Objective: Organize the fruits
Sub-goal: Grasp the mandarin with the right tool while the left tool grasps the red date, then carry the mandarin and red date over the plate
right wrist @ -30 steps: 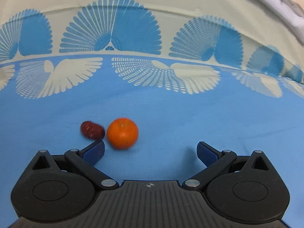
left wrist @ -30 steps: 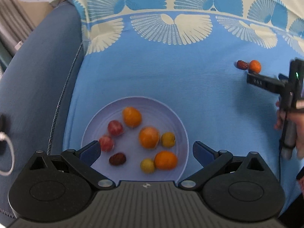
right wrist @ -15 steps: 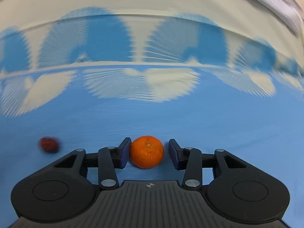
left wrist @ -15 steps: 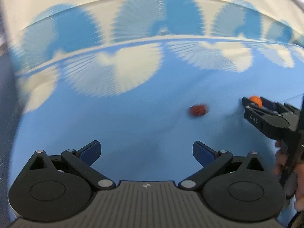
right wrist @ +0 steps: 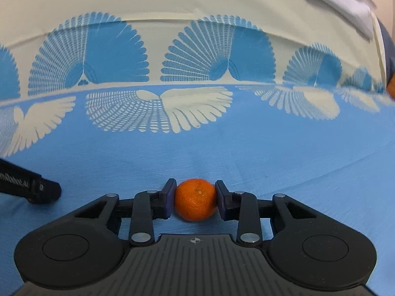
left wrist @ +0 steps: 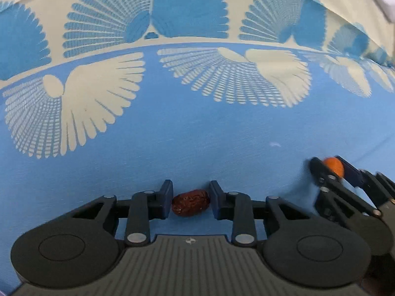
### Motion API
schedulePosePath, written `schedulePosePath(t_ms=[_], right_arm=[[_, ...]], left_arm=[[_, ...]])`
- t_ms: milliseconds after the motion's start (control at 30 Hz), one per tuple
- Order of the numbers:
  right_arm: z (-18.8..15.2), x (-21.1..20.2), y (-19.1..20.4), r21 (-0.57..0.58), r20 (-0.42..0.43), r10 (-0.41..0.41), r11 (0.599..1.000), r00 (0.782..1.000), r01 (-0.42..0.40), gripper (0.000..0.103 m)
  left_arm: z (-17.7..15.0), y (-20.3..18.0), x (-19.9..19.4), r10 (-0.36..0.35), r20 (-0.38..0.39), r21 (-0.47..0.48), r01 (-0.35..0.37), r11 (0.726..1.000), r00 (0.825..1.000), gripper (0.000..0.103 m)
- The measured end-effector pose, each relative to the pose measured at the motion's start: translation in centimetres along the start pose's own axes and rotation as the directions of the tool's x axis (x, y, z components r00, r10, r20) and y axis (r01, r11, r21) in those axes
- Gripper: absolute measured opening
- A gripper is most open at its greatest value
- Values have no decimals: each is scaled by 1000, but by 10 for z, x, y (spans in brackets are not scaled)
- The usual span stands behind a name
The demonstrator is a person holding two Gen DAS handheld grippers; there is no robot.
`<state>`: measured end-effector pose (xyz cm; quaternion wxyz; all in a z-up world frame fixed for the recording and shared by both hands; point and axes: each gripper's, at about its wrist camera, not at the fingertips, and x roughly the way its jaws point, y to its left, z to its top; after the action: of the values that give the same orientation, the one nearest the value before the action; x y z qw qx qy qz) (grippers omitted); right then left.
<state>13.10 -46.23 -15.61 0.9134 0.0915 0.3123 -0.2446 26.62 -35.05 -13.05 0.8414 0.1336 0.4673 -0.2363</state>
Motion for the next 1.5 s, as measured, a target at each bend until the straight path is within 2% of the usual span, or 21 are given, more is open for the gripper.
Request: schedulePosePath(t_ms=[100,267,367,467,700,800,967,1200,1333,1500], right_arm=[[1,-10,4,-5,49,-17,1000,999,17,36],[16,-49,5,-26,136,-30,999,990,34,36],[17,-89,8,-32,142,-3,999,990,7,36],[1,-142,14,-52,120,31,998,992,-25,36],[-50,-261,49,-120,44,164,980,985,-158,36],[-66,-303,71,-146,6,251,958,968,-247,36],[-82,-355,106,-240,-7,361,905,932,-352,36],[-94,-395,144,-344,-25,452,834,892,-432,36],[-97,-407,157,-400,-32,469,803,883,-441,36],[-97,-411,165,-430,-36,471,789,881,-439,36]], left_arm=[[-6,7,-18,6,-7,-27,-6,1000,1000,35],[-37,27,-83,30,17,-44,-29,999,999,35],[-61,38,-128,56,30,-31,-55,998,998,35],[-89,50,-166,55,19,-42,-54,998,998,35],[-158,67,-250,69,41,-59,-67,996,997,35],[-186,76,-280,87,58,-75,-82,994,995,35],[-228,95,-323,128,74,-117,-118,986,989,35],[-275,126,-365,199,104,-176,-179,968,975,35],[-287,146,-375,217,108,-226,-189,956,970,35],[-288,160,-378,226,115,-265,-190,945,967,35]])
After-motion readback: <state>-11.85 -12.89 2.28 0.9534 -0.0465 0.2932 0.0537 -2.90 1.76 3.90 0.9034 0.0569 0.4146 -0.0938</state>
